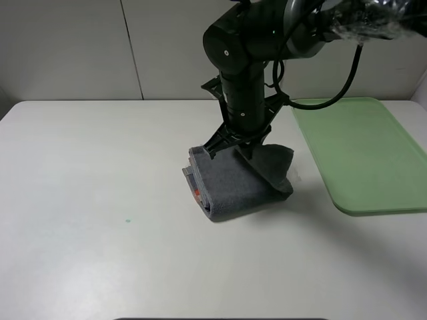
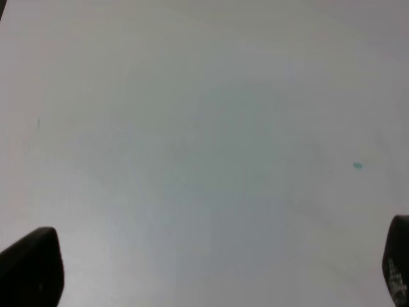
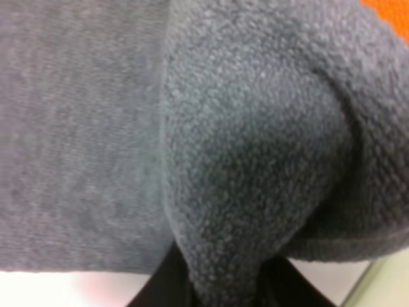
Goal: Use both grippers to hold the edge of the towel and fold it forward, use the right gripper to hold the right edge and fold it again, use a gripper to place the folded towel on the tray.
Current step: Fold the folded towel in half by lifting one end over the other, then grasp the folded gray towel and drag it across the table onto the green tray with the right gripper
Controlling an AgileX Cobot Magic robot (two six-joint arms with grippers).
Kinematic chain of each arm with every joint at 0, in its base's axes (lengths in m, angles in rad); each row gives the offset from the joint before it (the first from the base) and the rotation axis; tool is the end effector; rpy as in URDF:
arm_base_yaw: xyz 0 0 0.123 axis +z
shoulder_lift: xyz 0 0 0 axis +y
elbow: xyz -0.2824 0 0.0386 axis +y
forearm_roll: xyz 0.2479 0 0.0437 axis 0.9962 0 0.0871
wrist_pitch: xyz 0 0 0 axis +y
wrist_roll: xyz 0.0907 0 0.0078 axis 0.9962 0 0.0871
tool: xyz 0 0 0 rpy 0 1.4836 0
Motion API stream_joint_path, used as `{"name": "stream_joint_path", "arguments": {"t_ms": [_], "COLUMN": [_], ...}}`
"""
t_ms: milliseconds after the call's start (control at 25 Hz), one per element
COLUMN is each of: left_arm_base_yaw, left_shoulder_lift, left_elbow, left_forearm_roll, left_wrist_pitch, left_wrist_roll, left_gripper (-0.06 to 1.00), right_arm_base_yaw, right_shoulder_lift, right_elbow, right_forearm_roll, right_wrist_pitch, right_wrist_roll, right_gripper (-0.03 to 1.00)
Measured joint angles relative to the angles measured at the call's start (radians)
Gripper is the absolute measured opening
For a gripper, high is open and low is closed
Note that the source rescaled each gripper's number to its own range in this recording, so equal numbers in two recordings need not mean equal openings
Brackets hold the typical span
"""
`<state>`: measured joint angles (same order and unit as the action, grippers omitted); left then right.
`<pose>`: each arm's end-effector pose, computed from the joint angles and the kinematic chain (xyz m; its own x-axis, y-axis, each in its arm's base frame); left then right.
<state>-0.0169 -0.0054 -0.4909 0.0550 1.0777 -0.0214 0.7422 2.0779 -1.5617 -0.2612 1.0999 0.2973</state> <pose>-0.0053 0.0045 0.2734 -0.4738 0.0127 -0.8805 -0.0236 0.9994 0.0270 0.3185 0.2636 0.1783 -0.8383 -0.5368 -0.0955 -0.5089 0.8332 -0.2164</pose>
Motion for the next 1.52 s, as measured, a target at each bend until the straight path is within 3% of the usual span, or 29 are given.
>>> {"name": "stream_joint_path", "arguments": {"t_ms": [600, 920, 1000, 1080, 1160, 1280, 1520], "left_arm_base_yaw": [0.000, 0.000, 0.000, 0.000, 0.000, 0.000, 0.000], "left_shoulder_lift": [0.000, 0.000, 0.000, 0.000, 0.000, 0.000, 0.000], "left_elbow": [0.000, 0.000, 0.000, 0.000, 0.000, 0.000, 0.000], "left_forearm_roll": [0.000, 0.000, 0.000, 0.000, 0.000, 0.000, 0.000], "left_wrist_pitch": [0.000, -0.002, -0.002, -0.002, -0.002, -0.002, -0.002], "left_wrist_roll": [0.000, 0.000, 0.000, 0.000, 0.000, -0.001, -0.001], "left_gripper": [1.00, 1.00, 1.00, 1.00, 1.00, 1.00, 1.00], "right_arm_base_yaw": [0.000, 0.000, 0.000, 0.000, 0.000, 0.000, 0.000], "right_shoulder_lift": [0.000, 0.000, 0.000, 0.000, 0.000, 0.000, 0.000], "right_elbow": [0.000, 0.000, 0.000, 0.000, 0.000, 0.000, 0.000], "right_forearm_roll": [0.249, 0.290, 0.299, 0.313, 0.320, 0.325, 0.325], "right_wrist_pitch": [-0.111, -0.159, -0.175, -0.198, -0.209, -0.209, -0.209], "right_wrist_roll": [0.026, 0.029, 0.042, 0.065, 0.074, 0.077, 0.056], "right_gripper": [0.14, 0.16, 0.34, 0.72, 0.89, 0.98, 1.00]}}
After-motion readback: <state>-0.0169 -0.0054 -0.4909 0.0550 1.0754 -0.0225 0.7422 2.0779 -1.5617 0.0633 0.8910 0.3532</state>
